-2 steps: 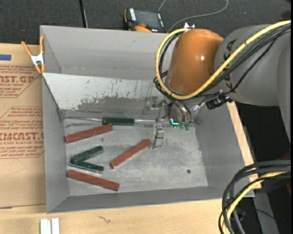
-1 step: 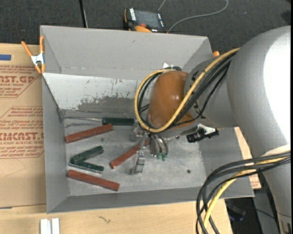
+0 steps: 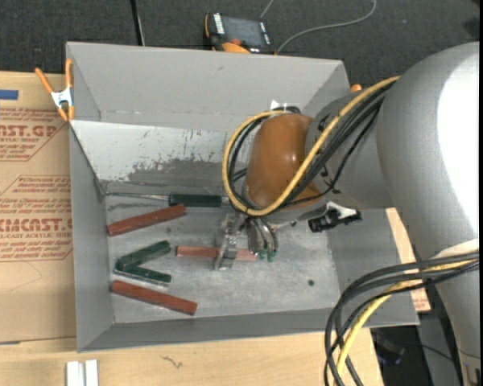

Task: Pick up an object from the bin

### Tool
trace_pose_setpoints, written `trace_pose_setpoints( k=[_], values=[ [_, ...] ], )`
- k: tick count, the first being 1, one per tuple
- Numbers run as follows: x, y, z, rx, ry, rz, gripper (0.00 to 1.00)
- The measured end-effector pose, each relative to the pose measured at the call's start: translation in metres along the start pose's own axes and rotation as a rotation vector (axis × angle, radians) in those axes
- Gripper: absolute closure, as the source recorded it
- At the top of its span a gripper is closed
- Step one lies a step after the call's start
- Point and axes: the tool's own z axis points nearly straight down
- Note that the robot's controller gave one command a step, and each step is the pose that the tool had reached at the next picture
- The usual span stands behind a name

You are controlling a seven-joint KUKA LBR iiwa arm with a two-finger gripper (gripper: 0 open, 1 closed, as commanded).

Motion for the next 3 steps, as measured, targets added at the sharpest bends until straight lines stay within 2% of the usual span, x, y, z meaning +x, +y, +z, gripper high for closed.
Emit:
trace_pose_setpoints(
  k=[3],
  values=[
    [0.0,-0.0002,0.0,-0.001,0.0,0.001,1.0]
  ],
)
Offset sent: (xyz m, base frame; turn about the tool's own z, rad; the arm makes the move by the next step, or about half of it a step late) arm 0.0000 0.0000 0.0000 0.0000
